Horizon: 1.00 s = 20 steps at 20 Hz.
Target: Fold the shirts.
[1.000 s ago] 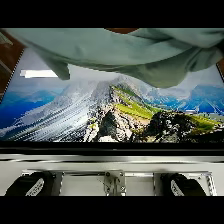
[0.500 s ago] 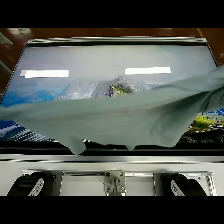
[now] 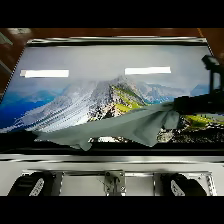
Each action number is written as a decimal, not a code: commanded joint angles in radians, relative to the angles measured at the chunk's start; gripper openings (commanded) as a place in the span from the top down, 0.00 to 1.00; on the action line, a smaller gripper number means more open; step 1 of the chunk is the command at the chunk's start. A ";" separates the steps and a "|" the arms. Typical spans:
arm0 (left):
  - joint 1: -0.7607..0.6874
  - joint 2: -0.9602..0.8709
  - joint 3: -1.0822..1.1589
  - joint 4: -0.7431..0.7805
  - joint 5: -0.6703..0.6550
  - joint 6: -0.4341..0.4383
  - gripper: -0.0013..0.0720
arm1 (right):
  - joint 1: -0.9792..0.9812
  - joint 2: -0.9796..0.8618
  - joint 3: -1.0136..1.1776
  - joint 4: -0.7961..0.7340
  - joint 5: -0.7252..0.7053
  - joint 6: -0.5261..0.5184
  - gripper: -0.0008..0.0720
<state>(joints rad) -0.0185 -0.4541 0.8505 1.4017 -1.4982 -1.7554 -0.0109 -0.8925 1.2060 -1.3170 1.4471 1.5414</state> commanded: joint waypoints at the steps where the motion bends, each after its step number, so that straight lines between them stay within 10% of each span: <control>1: 0.000 -0.124 -0.076 -0.014 0.275 0.012 0.93 | 0.000 -0.116 -0.198 0.003 -0.431 0.008 0.89; 5: -0.001 -0.370 -0.076 -0.023 0.616 0.011 0.93 | 0.000 -0.289 -0.198 0.150 -0.723 0.038 0.89; 11: -0.001 -0.713 -0.069 -0.187 0.827 0.011 0.93 | 0.000 -0.492 -0.198 0.338 -0.772 0.037 0.78; 12: -0.001 -0.751 -0.069 -0.239 0.833 0.011 0.87 | 0.000 -0.511 -0.198 0.361 -0.775 0.037 0.33; 13: 0.000 -0.776 -0.067 -0.281 0.831 0.011 0.54 | -0.001 -0.515 -0.197 0.397 -0.774 0.025 0.03; 14: 0.003 -0.788 -0.057 -0.293 0.813 0.011 0.09 | -0.008 -0.509 -0.188 0.425 -0.770 0.003 0.03; 15: 0.020 -0.788 -0.035 -0.284 0.768 0.019 0.00 | -0.022 -0.493 -0.166 0.425 -0.753 -0.027 0.03; 20: 0.246 -0.776 0.133 -0.035 0.231 0.194 0.01 | -0.198 -0.358 -0.030 0.022 -0.366 -0.154 0.04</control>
<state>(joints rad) 0.1200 -1.2255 0.9180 1.2499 -0.9760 -1.6459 -0.1215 -1.3102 1.1213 -1.0580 0.8566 1.4429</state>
